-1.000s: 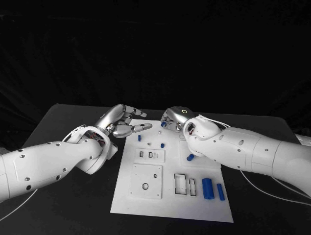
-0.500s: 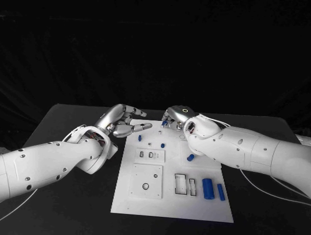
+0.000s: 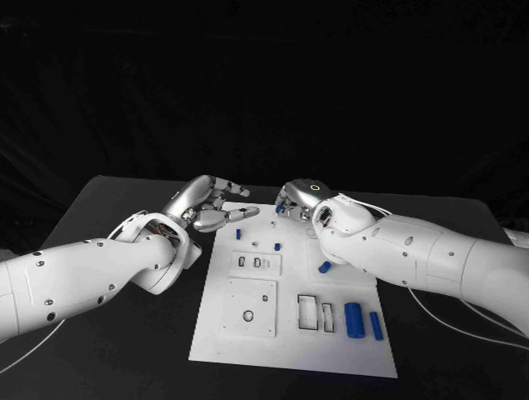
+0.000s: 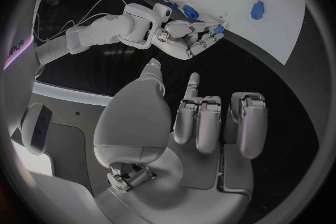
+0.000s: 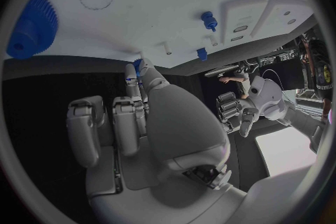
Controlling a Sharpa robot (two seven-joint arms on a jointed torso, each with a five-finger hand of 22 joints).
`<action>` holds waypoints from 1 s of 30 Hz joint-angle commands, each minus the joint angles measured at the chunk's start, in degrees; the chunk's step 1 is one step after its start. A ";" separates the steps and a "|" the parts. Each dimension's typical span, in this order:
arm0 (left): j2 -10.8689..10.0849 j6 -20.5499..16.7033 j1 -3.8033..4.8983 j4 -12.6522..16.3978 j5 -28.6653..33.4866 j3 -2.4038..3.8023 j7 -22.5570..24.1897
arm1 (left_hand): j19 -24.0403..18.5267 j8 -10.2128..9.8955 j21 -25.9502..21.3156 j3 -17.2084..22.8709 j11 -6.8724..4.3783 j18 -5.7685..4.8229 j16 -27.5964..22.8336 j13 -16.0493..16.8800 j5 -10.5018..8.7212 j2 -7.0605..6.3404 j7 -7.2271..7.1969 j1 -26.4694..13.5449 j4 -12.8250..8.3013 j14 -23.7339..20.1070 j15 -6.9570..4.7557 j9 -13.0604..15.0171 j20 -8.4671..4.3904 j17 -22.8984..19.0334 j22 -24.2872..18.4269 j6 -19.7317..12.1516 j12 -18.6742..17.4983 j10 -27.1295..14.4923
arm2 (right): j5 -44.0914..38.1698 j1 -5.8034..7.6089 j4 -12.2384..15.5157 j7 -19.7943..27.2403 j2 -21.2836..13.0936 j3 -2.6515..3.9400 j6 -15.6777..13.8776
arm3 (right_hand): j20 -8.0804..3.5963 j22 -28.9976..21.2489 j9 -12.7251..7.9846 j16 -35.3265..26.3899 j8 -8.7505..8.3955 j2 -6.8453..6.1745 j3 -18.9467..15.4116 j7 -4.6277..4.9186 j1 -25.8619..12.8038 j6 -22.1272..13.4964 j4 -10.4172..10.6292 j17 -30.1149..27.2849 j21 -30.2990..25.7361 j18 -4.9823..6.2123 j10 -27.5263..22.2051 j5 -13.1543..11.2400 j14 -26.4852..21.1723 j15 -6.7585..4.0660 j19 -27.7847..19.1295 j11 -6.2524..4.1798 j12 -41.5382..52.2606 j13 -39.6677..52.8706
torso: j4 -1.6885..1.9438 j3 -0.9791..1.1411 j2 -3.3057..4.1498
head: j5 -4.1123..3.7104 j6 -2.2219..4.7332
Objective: Assemble the parts on the task board
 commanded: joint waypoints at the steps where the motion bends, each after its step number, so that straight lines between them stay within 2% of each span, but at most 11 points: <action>1: 0.16 -0.54 0.14 -0.11 -0.28 0.05 -0.11 | 6.03 -0.21 0.14 0.26 0.25 -0.42 0.15 15.10 -0.30 0.50 -0.07 0.12 0.01 5.85 0.32 -0.05 0.46 15.07 15.10 0.52 0.14 5.95 | -0.70 -0.05 0.40 -0.20 -0.01 -0.01 1.22 | -0.34 15.07 -0.10 0.23 0.19 0.34 0.30 0.10 0.08 -0.07 0.08 15.05 0.26 -0.39 -0.47 0.17 5.87 -0.13 5.99 0.09 0.03 0.04 | -0.09 -0.01 -0.03 | -0.04 -0.12; 11: 0.02 -0.59 0.14 -0.15 -0.28 0.04 -0.23 | 6.03 -0.21 0.14 0.26 0.25 -0.42 0.15 15.10 -0.30 0.50 -0.07 0.12 0.01 5.85 0.32 -0.05 0.46 15.07 15.10 0.52 0.14 5.95 | -0.81 -0.04 -0.15 -0.51 0.26 -0.01 1.83 | -0.32 15.07 -0.15 0.23 0.08 0.32 0.46 0.06 0.06 -0.20 0.16 15.05 0.26 -0.39 -0.64 0.17 5.87 -0.12 5.99 0.08 0.01 0.04 | 0.06 0.07 -0.04 | -0.22 -0.22; 17: -0.04 -0.55 0.14 -0.06 -0.28 0.04 -0.31 | 6.03 -0.26 0.14 0.37 0.25 -0.42 0.15 15.10 -0.35 0.71 -0.08 0.19 0.00 5.85 0.30 -0.05 0.45 15.07 15.10 0.54 0.14 5.95 | -0.81 -0.05 -0.86 -0.64 0.67 -0.01 2.12 | -0.29 15.07 -0.26 0.23 -0.11 0.21 0.73 0.07 -0.04 -0.53 0.36 15.05 0.26 -0.39 -1.09 0.16 5.87 -0.10 5.99 0.13 -0.02 0.03 | -0.05 0.12 -0.07 | -0.11 -0.24; 30: -0.11 -0.58 0.15 0.07 -0.28 0.05 -0.35 | 6.03 -0.26 0.14 0.37 0.25 -0.42 0.15 15.10 -0.35 0.71 -0.08 0.19 0.00 5.85 0.30 -0.05 0.45 15.07 15.10 0.54 0.14 5.95 | -0.85 -0.07 -1.61 -0.68 1.35 -0.01 2.16 | -0.14 15.07 -0.64 0.23 -0.31 -0.33 1.68 0.09 -0.17 -1.92 0.85 15.05 0.26 -0.39 -2.47 0.16 5.87 0.07 5.99 0.31 -0.01 0.03 | -0.06 0.08 -0.15 | -0.05 -0.22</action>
